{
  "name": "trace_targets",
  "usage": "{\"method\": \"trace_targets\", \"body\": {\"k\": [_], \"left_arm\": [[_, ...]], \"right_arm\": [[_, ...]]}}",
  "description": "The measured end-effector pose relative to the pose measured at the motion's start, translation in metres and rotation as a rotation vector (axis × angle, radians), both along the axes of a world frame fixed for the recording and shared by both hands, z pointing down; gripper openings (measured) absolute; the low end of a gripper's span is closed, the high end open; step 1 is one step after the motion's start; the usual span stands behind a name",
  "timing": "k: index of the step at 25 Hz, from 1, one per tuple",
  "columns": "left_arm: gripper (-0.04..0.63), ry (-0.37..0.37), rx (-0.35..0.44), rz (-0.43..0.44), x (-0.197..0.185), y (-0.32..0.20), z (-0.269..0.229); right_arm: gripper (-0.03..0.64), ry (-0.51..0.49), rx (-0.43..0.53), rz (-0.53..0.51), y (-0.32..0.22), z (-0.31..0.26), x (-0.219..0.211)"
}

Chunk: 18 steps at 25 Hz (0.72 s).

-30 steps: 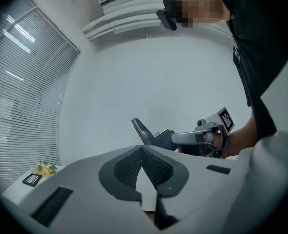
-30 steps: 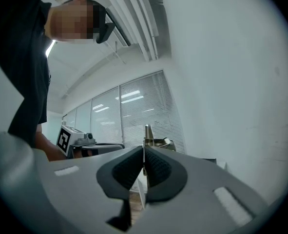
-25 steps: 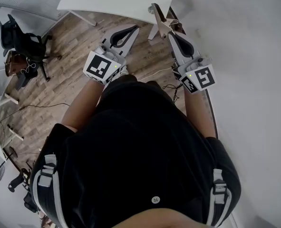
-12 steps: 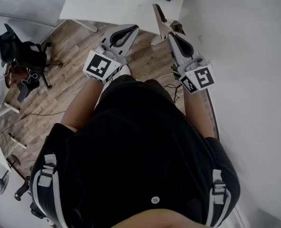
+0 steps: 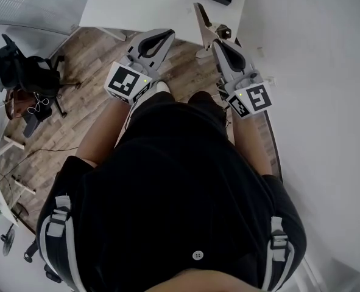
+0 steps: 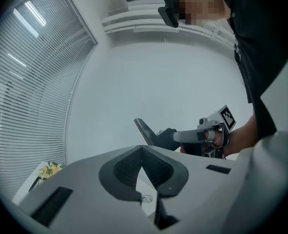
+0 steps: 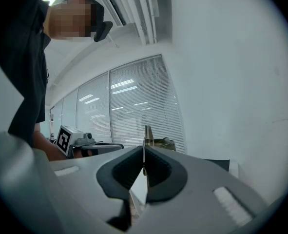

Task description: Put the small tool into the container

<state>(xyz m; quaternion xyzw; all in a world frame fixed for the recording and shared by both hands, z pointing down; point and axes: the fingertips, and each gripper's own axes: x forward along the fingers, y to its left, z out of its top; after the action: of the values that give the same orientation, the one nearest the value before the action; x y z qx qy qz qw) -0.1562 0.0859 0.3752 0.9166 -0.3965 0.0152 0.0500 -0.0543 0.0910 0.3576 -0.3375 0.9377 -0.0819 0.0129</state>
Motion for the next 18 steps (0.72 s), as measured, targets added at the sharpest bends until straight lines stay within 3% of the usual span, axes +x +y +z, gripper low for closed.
{"method": "trace_targets", "body": {"k": [11,18], "left_arm": [[0.008,0.003,-0.007,-0.019,0.016,-0.041,0.011],[0.009,-0.019,0.002,-0.026,0.050,-0.091,0.002]], "right_arm": [[0.017,-0.001,-0.010,-0.021,-0.048,0.017,0.018],[0.017,-0.014,-0.017,-0.046,-0.102,0.020,0.051]]}}
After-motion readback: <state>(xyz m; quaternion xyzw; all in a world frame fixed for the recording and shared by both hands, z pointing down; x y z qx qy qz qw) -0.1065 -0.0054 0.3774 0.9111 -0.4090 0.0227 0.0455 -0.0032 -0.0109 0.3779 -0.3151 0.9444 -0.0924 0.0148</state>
